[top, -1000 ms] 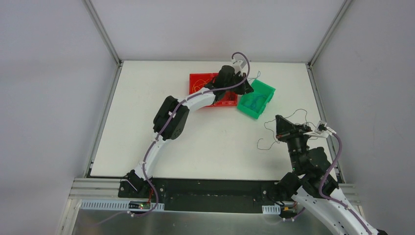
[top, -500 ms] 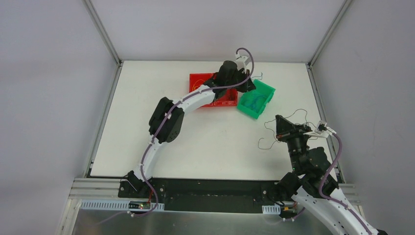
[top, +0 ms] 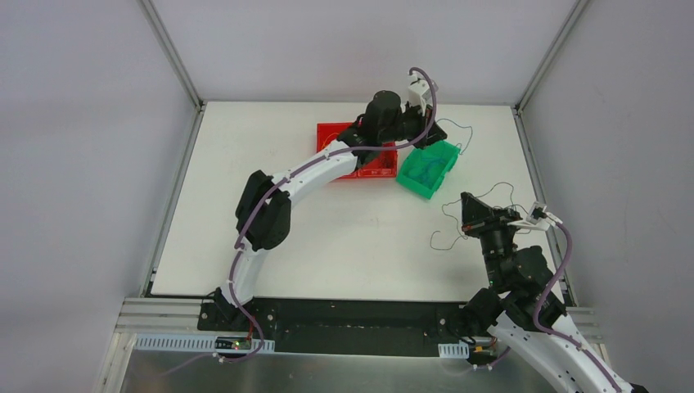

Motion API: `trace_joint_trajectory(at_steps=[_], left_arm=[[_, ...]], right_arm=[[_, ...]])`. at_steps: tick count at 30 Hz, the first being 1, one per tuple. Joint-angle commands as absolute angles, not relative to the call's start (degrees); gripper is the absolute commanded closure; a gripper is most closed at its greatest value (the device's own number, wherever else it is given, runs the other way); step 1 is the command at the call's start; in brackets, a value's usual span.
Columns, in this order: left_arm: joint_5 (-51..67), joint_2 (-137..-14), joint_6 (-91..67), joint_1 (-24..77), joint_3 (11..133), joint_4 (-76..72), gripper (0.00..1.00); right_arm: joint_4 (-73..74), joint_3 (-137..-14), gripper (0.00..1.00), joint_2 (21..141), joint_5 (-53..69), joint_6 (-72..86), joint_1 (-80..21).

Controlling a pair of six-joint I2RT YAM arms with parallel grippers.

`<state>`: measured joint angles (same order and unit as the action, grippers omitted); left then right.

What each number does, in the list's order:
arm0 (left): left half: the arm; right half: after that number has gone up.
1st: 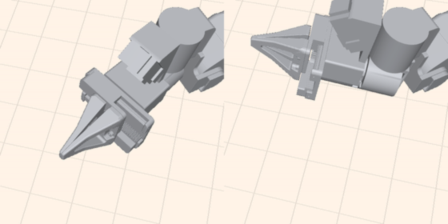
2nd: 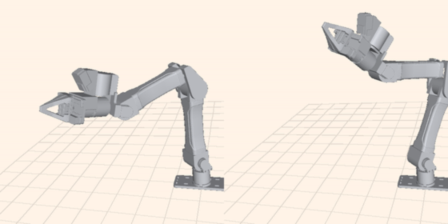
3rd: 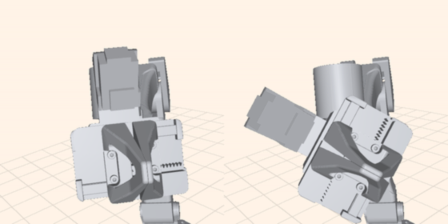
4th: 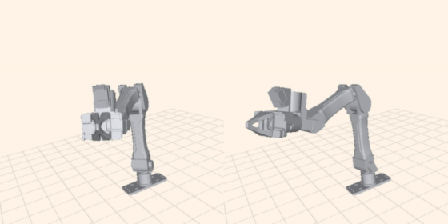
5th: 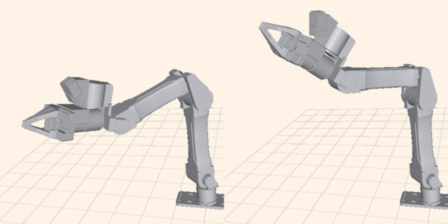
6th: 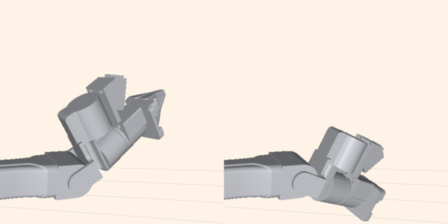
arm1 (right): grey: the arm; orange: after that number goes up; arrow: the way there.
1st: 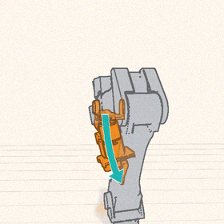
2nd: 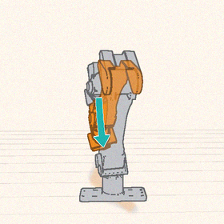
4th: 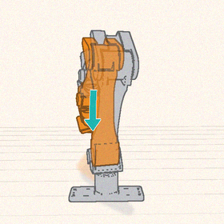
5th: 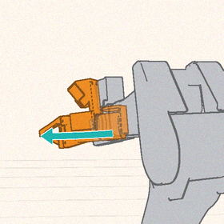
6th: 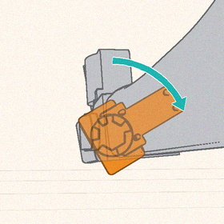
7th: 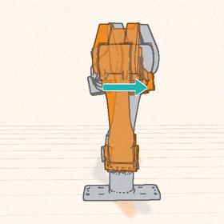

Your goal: Untangle the cables

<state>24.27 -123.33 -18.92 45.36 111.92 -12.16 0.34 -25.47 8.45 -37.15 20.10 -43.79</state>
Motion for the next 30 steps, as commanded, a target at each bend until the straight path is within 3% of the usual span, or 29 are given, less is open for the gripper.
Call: trace_joint_trajectory(at_steps=[1,13,30], left_arm=[[25.56,-119.22,-18.76,45.26,111.71,-15.38,1.0],[25.44,-117.08,-18.99,45.94,104.72,-18.62,1.0],[25.07,-124.22,-19.58,45.7,104.6,-20.93,1.0]], right_arm=[[-1.23,-25.84,1.0,7.65,-38.06,19.73,-43.77],[-1.05,-25.75,1.0,7.52,-37.89,20.01,-43.78],[-0.77,-25.75,1.0,6.84,-37.47,20.4,-43.78]])
